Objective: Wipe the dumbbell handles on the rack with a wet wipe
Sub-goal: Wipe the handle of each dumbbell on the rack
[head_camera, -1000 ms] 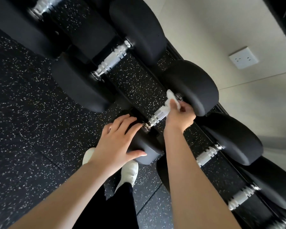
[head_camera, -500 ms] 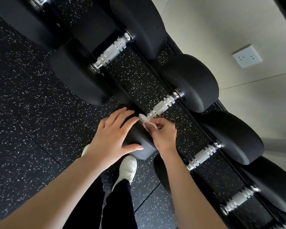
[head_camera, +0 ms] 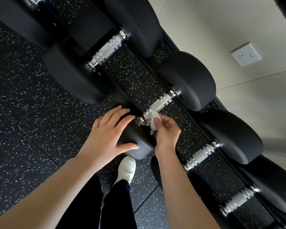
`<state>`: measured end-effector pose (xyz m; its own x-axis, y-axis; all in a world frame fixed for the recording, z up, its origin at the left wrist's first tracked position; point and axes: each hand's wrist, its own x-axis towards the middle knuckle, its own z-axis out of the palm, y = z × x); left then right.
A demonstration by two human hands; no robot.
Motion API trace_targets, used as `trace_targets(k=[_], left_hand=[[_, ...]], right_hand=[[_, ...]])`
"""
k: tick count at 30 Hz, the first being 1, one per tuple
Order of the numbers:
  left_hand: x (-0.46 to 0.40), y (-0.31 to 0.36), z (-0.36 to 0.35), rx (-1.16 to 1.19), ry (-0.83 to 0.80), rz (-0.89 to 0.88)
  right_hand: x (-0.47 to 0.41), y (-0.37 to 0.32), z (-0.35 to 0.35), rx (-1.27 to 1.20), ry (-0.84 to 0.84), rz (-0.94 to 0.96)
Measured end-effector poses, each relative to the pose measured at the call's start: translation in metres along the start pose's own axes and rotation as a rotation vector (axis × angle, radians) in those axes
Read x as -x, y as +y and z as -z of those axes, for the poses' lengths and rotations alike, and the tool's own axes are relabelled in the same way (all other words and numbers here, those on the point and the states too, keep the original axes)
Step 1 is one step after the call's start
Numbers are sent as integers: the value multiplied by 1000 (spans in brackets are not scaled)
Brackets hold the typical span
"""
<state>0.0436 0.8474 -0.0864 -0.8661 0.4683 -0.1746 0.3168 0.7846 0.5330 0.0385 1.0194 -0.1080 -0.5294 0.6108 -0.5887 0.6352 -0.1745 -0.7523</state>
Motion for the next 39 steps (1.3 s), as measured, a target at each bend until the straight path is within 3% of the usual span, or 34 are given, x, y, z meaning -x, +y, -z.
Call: trace_targets(k=[8,17,33,39], left_hand=[[1,0,-1,4,8,-2],[1,0,-1,15,6,6],[1,0,-1,6,2,4],[1,0,-1,7,8,-3]], right_hand=[[-3,-9,-9,-59,166,42],[-4,-3,0,-88,55,-90],[-5,-8,5,94,104,-237],[-7,-18,0,-147,19,-257]])
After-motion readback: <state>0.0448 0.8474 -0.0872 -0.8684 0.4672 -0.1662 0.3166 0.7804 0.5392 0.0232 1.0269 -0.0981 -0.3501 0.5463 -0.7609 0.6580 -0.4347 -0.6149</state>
